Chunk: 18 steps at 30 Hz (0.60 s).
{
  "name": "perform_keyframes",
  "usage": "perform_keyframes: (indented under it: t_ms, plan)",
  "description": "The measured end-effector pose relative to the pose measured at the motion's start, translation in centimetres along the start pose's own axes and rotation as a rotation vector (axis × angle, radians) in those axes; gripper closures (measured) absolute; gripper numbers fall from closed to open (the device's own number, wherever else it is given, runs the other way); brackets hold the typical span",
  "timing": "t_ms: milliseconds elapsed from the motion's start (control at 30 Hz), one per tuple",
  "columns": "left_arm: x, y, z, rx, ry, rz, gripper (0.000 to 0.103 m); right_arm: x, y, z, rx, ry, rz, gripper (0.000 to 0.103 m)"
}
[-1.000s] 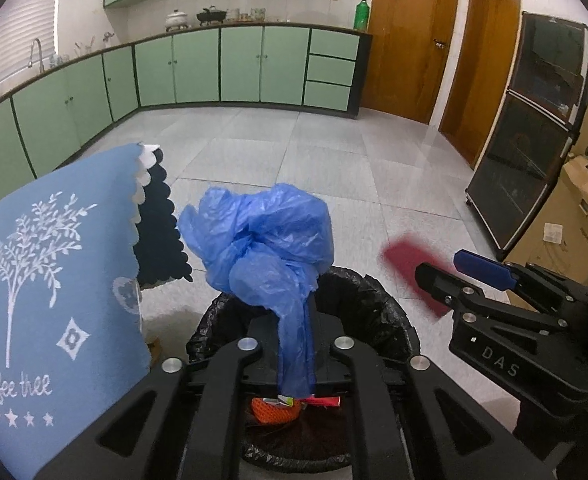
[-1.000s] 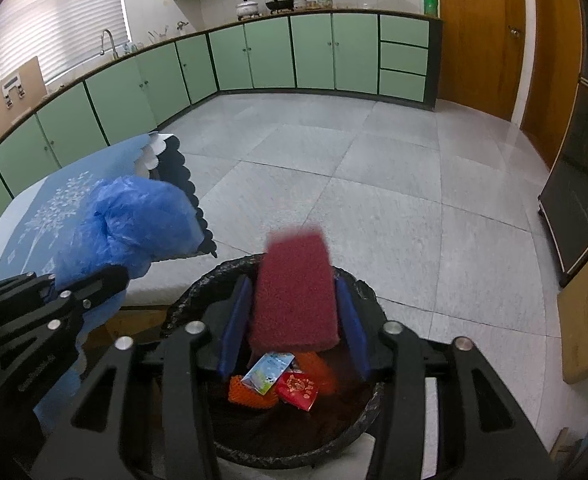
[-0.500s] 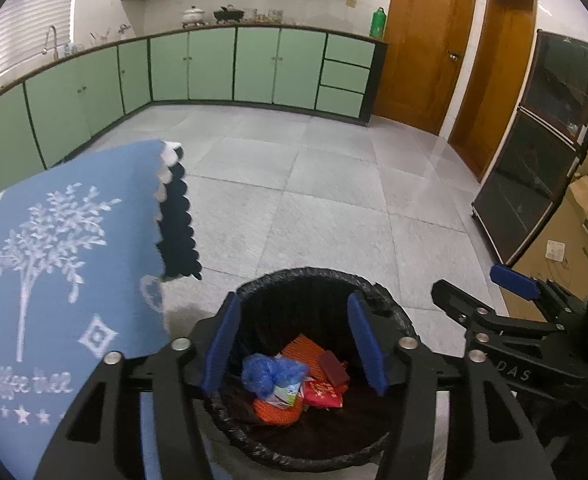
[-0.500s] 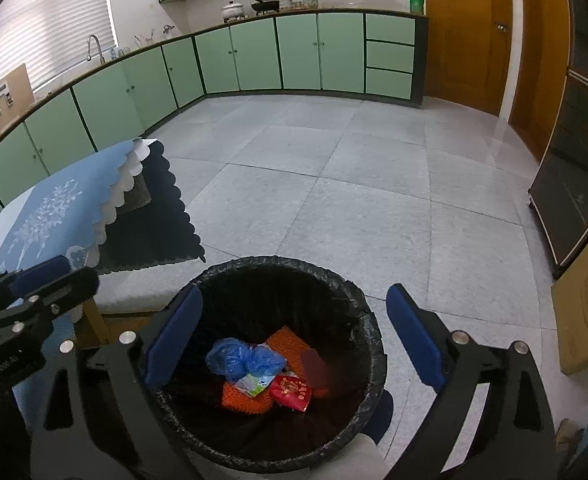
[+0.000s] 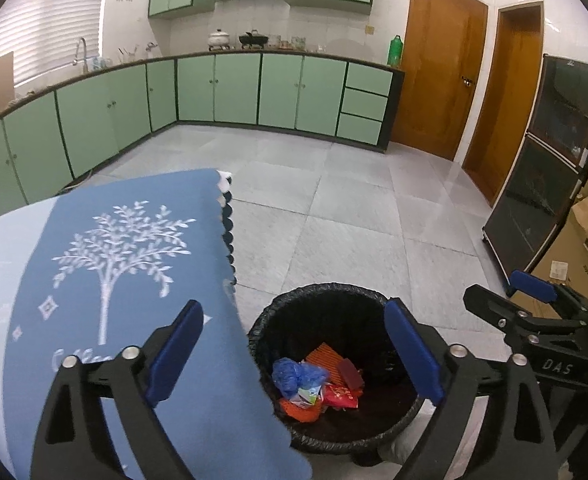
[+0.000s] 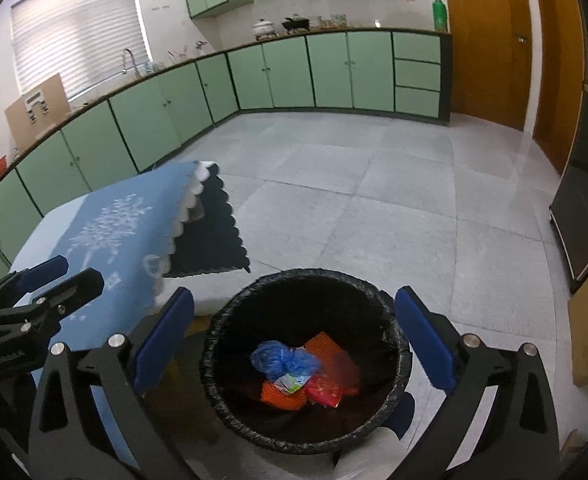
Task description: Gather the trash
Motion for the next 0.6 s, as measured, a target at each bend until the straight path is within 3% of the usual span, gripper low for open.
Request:
perform_keyframes:
  t_ms: [600]
  plan:
    - [-3.0,1.9,8.1,0.035,-0.082,0.031,0.006,-1.8,5.2,7.5,0.025,-0.072,0.099,0.005]
Point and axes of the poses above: each gripper's, at about its wrist camera, not at the fingertips, and z roughly against the way its jaws point, y to its left, x to its top, the point moved 10 cm from there along -z, roughly the way its jaws point, and after that the axes turned 15 degrees about y, right-handed, at the moved point
